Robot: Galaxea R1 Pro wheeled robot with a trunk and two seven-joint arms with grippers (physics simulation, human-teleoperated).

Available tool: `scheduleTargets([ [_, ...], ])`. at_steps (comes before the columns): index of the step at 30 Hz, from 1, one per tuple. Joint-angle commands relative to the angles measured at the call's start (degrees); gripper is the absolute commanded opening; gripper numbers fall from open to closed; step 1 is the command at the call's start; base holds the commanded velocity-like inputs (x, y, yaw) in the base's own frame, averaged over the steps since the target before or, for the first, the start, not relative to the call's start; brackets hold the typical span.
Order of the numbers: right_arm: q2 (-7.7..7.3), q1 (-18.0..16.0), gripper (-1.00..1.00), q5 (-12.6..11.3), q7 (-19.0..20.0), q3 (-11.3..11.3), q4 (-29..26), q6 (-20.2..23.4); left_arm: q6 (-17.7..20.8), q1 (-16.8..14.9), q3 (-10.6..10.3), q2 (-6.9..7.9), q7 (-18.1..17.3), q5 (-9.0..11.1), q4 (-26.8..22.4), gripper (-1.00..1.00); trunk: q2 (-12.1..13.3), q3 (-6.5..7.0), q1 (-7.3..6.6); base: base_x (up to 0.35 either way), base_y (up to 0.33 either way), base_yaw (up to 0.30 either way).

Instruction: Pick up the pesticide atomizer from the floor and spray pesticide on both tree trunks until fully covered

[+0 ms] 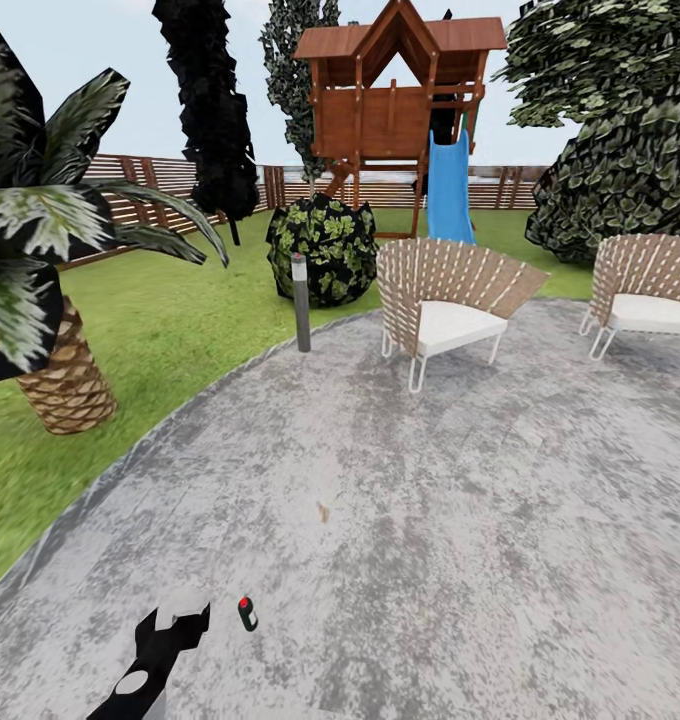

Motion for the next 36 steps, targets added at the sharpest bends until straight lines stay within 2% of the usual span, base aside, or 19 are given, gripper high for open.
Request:
scheduleTargets([
  [1, 0.00, -0.03, 1.00, 0.31, -0.30, 0.02, 0.04, -0.11, -0.19, 0.00, -0.06, 0.00, 0.02, 0.37, 0.04, 1.00, -0.02, -0.05, 0.01, 0.150, 0.000, 0.000],
  [8, 0.00, -0.03, 1.00, 0.31, -0.30, 0.02, 0.04, -0.11, -0.28, 0.11, -0.05, 0.00, 0.03, 0.43, 0.06, 1.00, -0.02, -0.05, 0.01, 0.048, -0.021, 0.000],
  [21, 0.00, -0.03, 1.00, 0.31, -0.30, 0.02, 0.04, -0.11, -0.28, -0.04, -0.05, 0.00, 0.06, 0.63, 0.06, 1.00, -0.02, -0.05, 0.01, 0.171, -0.204, 0.000],
  [31, 0.00, -0.03, 1.00, 0.31, -0.30, 0.02, 0.04, -0.11, -0.36, -0.12, -0.05, 0.00, 0.09, 0.98, 0.07, 1.00, -0.02, -0.05, 0.01, 0.049, -0.039, 0.000],
  [36, 0.00, -0.03, 1.00, 0.31, -0.30, 0.02, 0.01, -0.11, -0.37, -0.20, -0.05, 0.00, 0.11, 1.06, 0.11, 1.00, -0.02, -0.05, 0.01, 0.105, -0.186, 0.000],
])
